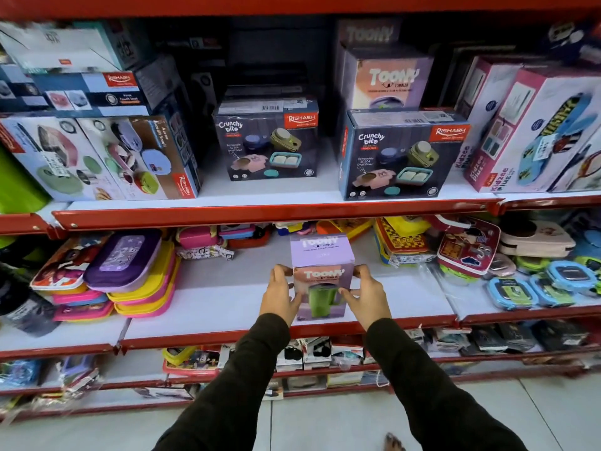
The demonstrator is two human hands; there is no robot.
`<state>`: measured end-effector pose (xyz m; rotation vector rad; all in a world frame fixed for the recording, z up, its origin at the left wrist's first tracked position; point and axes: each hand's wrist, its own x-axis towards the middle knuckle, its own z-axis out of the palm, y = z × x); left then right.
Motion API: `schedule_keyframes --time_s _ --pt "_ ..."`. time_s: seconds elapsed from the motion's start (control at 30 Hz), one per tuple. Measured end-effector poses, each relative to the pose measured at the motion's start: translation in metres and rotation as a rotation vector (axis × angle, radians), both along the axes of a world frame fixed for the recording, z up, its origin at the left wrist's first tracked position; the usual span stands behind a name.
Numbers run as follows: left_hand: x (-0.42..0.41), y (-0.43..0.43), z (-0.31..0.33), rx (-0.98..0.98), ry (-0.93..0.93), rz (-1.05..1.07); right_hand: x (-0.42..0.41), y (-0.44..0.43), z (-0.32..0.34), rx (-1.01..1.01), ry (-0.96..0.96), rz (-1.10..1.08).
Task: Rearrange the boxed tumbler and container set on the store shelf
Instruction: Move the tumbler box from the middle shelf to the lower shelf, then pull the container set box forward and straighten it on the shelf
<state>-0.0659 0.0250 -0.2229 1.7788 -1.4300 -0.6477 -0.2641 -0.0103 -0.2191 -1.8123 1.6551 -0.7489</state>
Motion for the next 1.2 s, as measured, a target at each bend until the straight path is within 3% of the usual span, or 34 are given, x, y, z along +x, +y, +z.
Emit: schedule_keyframes --time_s 0.13,0.33,0.47,0.57,0.73,0.83,1.0,1.2 --pt "0.001 0.000 -0.002 0.040 -0.073 -0.004 -0.001 0.002 -0.004 0.036 0.004 -0.001" --pt "0.010 0.016 0.005 -0.033 -0.117 0.096 -0.008 0.013 0.002 -0.013 -0.221 -0.073" --pt "0.010 0.015 0.034 -0.220 0.002 0.108 -0.011 0.007 0.028 -0.203 -0.337 -0.158" --pt "0.003 -0.001 0.076 -0.399 0.088 -0.004 -0.017 -0.005 0.065 -0.420 -0.418 -0.195" --pt "-0.023 -0.049 0.154 -0.609 0.087 -0.112 -0.035 -0.044 0.134 -0.720 -0.458 -0.292" --pt "-0.042 -0.076 0.180 -0.617 0.036 -0.155 -0.050 -0.070 0.161 -0.597 -0.499 -0.321" --pt "-0.070 -0.101 0.188 -0.293 0.098 -0.230 -0.074 -0.104 0.169 -0.273 -0.512 -0.332" --pt "-0.082 -0.099 0.191 -0.266 0.190 -0.245 -0.085 -0.108 0.167 -0.236 -0.588 -0.270"
